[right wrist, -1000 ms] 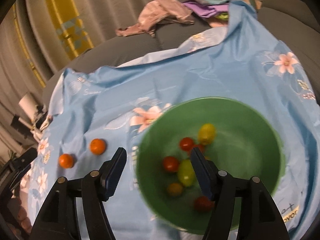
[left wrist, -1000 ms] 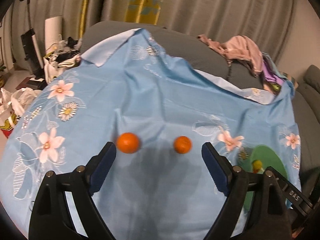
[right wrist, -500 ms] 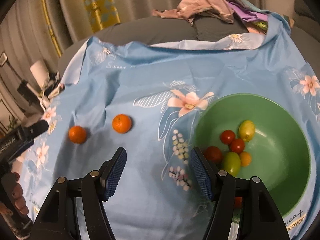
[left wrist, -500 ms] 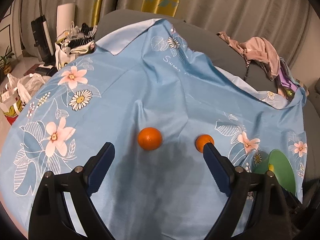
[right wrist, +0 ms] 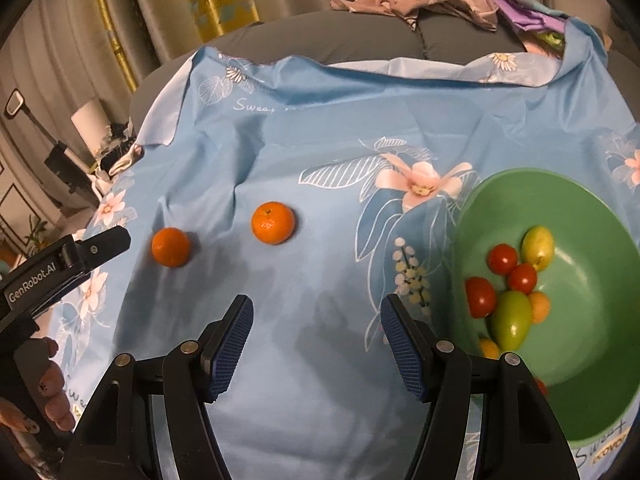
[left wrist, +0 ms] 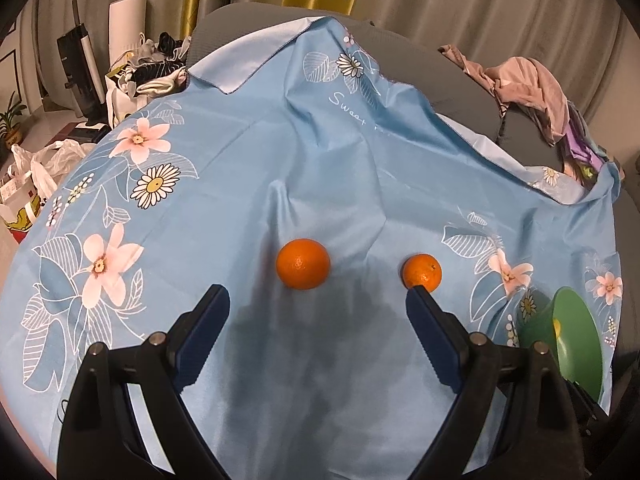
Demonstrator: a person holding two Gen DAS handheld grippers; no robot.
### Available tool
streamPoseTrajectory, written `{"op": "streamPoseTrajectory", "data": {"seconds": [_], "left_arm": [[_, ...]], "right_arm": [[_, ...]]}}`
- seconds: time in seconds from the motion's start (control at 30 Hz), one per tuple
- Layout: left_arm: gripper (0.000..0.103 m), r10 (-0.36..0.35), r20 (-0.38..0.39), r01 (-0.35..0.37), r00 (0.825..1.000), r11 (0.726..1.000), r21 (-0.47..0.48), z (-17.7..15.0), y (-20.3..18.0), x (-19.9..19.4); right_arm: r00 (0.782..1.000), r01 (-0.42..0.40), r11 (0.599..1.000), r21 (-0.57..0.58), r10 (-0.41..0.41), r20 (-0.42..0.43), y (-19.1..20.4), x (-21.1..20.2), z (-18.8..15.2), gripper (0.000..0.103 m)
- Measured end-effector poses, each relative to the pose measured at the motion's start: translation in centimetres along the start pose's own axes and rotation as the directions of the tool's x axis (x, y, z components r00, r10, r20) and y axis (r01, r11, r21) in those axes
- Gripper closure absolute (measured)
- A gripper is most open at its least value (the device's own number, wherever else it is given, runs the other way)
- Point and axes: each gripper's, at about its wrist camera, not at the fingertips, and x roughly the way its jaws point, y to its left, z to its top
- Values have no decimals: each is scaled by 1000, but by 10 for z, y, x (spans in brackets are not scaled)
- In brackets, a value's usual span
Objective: Organize fruits
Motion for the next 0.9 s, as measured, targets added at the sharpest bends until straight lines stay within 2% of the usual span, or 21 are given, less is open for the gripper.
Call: {"op": "streamPoseTrajectory", "data": {"seconds": [0.9], "left_arm": [[13,5,-16,-5,1000,1000,7,-3,-1,5]], "right_arm": [[999,-27,999,-23,26,-19,11,8,-2,36]]}}
